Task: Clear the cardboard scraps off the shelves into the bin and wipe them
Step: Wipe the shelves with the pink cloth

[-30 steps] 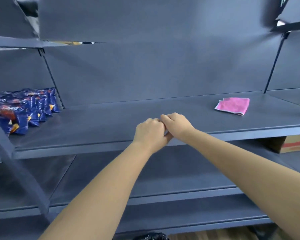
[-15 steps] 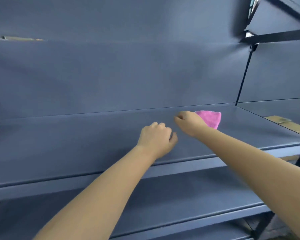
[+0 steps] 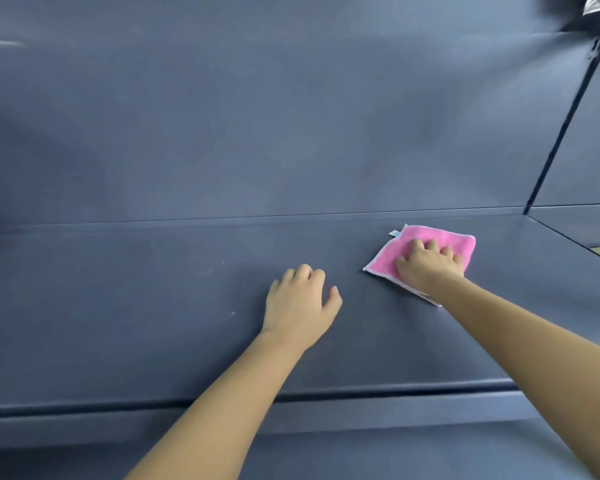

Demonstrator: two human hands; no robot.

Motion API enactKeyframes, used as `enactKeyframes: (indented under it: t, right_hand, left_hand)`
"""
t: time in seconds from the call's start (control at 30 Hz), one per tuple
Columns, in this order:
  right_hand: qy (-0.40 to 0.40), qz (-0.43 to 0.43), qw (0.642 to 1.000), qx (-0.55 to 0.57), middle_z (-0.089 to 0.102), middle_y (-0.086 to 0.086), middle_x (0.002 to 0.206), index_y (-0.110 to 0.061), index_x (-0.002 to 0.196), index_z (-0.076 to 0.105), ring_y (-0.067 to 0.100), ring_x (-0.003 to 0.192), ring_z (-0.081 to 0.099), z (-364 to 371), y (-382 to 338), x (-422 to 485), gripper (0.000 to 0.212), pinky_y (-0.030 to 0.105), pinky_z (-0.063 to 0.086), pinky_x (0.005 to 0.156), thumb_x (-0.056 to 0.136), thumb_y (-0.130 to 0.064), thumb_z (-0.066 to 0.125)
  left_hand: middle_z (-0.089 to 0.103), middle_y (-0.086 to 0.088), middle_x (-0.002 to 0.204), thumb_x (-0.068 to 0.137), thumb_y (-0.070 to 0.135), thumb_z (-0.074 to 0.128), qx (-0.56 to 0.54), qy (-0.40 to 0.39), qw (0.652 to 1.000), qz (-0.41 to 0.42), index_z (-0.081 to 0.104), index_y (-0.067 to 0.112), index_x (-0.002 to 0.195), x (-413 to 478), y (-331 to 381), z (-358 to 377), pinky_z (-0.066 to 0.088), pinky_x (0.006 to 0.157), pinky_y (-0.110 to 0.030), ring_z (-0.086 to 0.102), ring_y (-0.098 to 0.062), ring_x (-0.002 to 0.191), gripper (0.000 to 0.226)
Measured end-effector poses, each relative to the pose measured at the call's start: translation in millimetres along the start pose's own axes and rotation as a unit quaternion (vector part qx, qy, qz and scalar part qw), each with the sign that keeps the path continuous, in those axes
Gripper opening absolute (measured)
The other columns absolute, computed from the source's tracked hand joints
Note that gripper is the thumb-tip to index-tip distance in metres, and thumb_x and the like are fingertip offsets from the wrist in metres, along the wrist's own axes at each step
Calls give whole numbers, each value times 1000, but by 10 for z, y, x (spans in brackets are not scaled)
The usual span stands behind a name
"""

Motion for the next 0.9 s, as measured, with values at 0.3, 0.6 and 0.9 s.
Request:
enactKeyframes:
  t: [0.3,0.6,0.9]
  right_hand:
    - [-10,-76,997,-10,10,8,157,-22,146,18,34,145,6,168,-224,-171,52,44,5,118,96,-36,20]
    - [-28,-133,991,-13,5,4,158,-29,148,10,31,146,2,210,-322,-485,52,45,2,118,96,-36,17]
    - [-61,-208,976,-7,-1,2,160,-36,148,8,30,146,-3,162,-178,-562,52,45,-3,119,97,-41,19]
  left_hand:
    - [57,-2,115,78,50,6,28,-63,998,11,53,12,109,20,3,102,38,88,-35,50,-24,107,68]
    - [61,-4,112,95,36,33,47,-75,996,16,59,9,107,36,6,133,40,88,-37,50,-25,108,39]
    - [57,-5,120,96,36,32,77,-87,992,-37,55,11,114,114,262,198,39,90,-37,49,-26,112,38]
Point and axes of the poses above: each hand's wrist, its own x-axis towards the middle knuckle, its own z-axis out of the palm, y = z × x, the point moved 7 cm from there along x, towards the middle knuckle
